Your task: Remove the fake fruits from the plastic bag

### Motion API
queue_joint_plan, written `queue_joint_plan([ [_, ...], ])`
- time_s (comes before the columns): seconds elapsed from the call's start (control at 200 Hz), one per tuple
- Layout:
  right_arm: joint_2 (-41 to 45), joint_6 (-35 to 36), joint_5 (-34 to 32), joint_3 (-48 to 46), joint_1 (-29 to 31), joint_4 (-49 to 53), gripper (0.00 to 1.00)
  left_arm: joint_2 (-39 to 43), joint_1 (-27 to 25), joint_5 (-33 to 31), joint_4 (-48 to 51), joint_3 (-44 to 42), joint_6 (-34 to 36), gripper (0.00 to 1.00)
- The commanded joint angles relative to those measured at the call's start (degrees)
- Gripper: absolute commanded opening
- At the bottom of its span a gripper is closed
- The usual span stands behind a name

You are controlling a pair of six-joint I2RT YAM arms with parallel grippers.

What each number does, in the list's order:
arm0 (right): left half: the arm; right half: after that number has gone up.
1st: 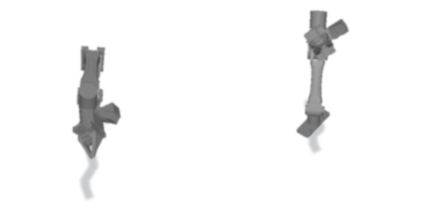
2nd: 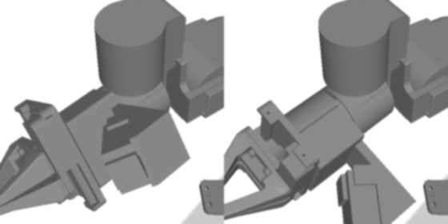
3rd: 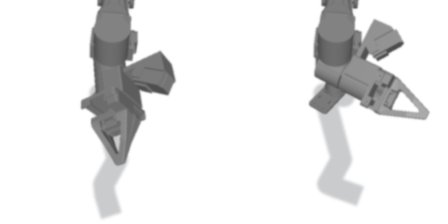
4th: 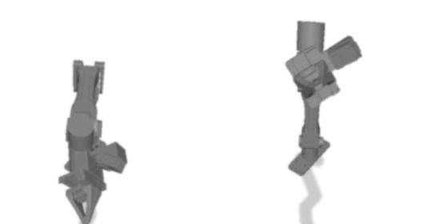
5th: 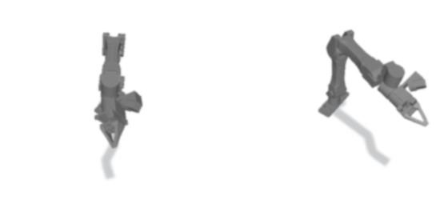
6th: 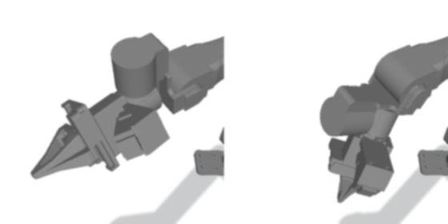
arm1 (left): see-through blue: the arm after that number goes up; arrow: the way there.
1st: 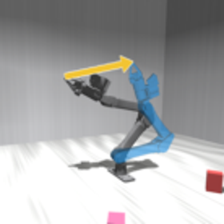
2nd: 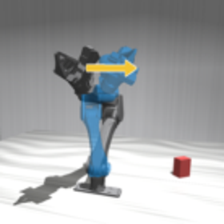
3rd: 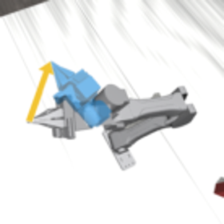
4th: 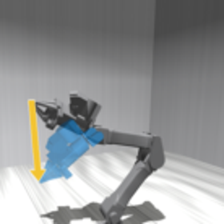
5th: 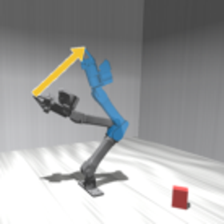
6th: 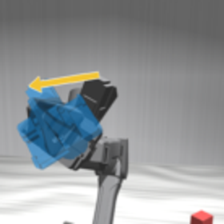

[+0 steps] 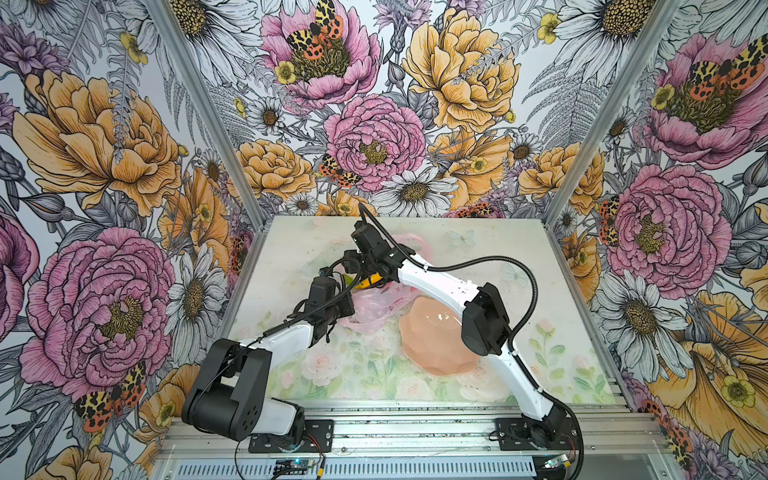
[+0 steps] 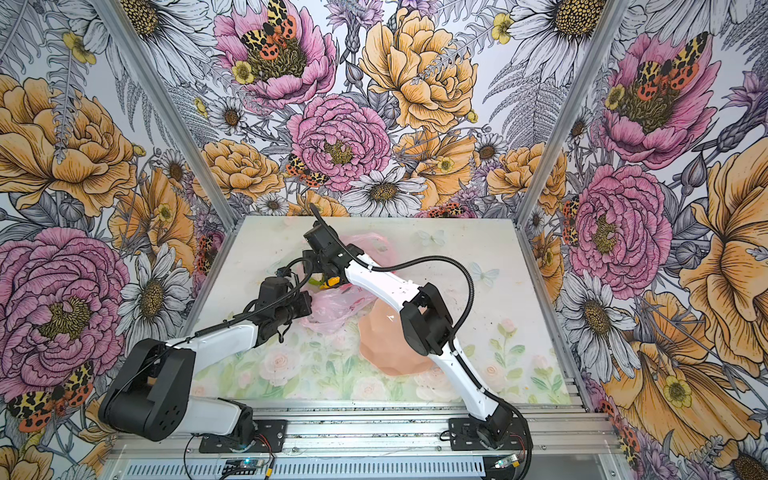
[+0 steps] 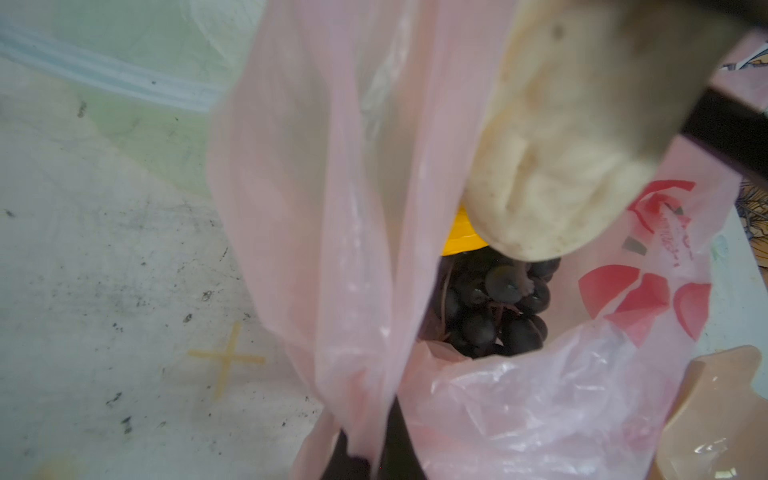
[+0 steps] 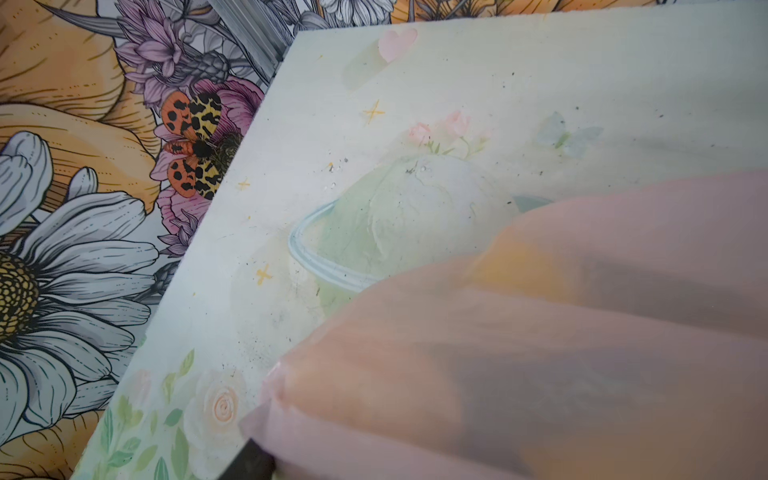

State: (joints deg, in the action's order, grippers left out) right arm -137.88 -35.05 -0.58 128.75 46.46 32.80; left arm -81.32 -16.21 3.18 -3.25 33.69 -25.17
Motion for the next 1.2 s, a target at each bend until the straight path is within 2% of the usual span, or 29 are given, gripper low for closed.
queue_joint_plan([
  [0.0,6.1,-0.5,0.4,-5.5,-0.4,-1.3,0.55,-2.1,0.1,-2.5,2.2,2.2,-0.2,0.0],
  [0.305,17.3,-0.4,5.0,-19.2,0.4,-1.3,0.54,-5.9,-1.7,-6.5,5.8,6.1,0.2,0.0],
  [0.52,25.0,0.2,2.5,-31.3,0.2,-1.4,0.54,-6.7,-1.0,-5.8,8.3,5.9,-2.4,0.0],
  [0.716,29.9,-0.2,4.1,-39.2,-0.4,-1.5,0.55,-6.2,-0.5,-5.3,7.7,5.0,-3.6,0.0],
  [0.846,30.0,0.0,4.4,-40.1,-0.2,-1.5,0.55,-6.5,-0.6,-3.9,6.9,6.4,-3.3,0.0],
  [1.006,25.9,0.5,4.0,-38.2,-0.2,-1.6,0.55,-4.2,-0.7,-1.9,5.0,7.1,-5.1,0.0],
  [1.196,24.0,1.9,4.2,-36.2,-0.1,-2.1,0.61,-2.4,1.9,-2.1,4.9,5.6,-6.0,0.0],
])
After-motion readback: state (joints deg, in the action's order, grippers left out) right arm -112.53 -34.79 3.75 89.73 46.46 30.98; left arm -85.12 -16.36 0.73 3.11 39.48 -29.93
